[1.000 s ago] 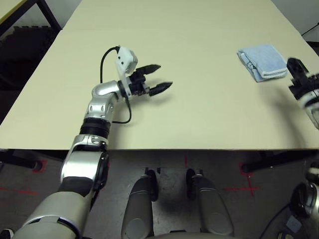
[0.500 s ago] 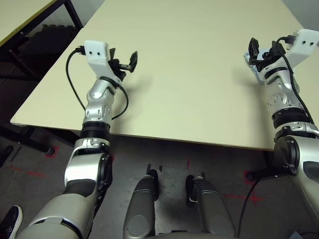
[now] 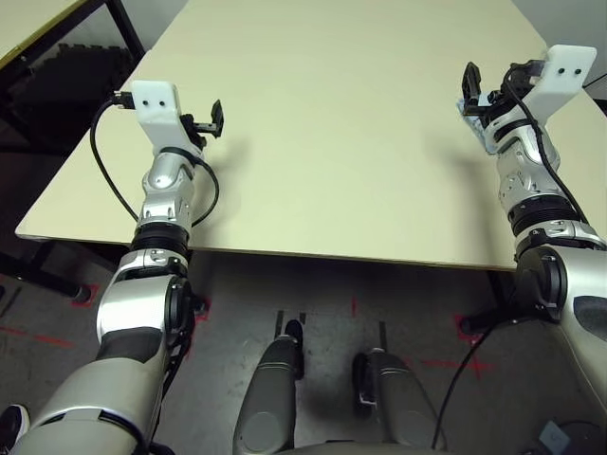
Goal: Fold the towel and set it aside.
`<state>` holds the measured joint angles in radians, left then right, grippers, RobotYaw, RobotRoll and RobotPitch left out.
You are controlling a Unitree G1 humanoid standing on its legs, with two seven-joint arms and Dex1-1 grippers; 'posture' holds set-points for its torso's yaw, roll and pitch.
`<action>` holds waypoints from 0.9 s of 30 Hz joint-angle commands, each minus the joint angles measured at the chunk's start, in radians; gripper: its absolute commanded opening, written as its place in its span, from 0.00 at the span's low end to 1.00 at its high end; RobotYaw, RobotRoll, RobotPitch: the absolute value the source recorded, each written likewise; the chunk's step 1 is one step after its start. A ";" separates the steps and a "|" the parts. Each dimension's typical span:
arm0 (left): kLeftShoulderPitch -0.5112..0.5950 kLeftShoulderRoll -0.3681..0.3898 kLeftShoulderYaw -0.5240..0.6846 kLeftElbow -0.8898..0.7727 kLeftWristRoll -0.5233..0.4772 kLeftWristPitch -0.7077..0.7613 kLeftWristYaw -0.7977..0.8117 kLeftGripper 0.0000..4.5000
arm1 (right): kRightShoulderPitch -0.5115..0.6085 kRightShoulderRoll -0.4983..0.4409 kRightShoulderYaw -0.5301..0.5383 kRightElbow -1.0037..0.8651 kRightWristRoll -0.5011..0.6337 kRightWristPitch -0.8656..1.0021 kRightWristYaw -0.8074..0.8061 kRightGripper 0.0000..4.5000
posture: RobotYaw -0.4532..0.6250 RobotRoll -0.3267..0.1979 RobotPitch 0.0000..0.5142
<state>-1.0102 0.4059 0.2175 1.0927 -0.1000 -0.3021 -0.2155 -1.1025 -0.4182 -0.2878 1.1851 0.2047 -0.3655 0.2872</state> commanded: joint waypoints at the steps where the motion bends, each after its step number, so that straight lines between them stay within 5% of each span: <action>1: -0.021 -0.004 -0.011 0.039 0.010 -0.016 -0.031 1.00 | 0.032 -0.006 -0.023 0.007 0.008 0.011 -0.017 0.99 | 0.50 0.62 0.40; 13: -0.044 -0.020 -0.016 0.086 0.016 -0.020 -0.059 1.00 | 0.054 -0.010 -0.017 -0.014 -0.004 0.013 -0.026 0.99 | 0.46 0.62 0.42; 18: -0.060 -0.006 -0.004 0.102 0.003 -0.016 -0.094 1.00 | 0.109 -0.025 -0.025 -0.031 -0.018 -0.036 -0.097 0.99 | 0.47 0.62 0.37; 27: -0.068 -0.021 0.018 0.127 -0.017 -0.029 -0.173 1.00 | 0.215 -0.002 -0.056 -0.057 0.024 -0.105 -0.041 0.99 | 0.46 0.62 0.43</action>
<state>-1.0749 0.3953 0.2277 1.1976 -0.1073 -0.3201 -0.3726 -0.9029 -0.4219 -0.3282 1.1556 0.2119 -0.4437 0.2318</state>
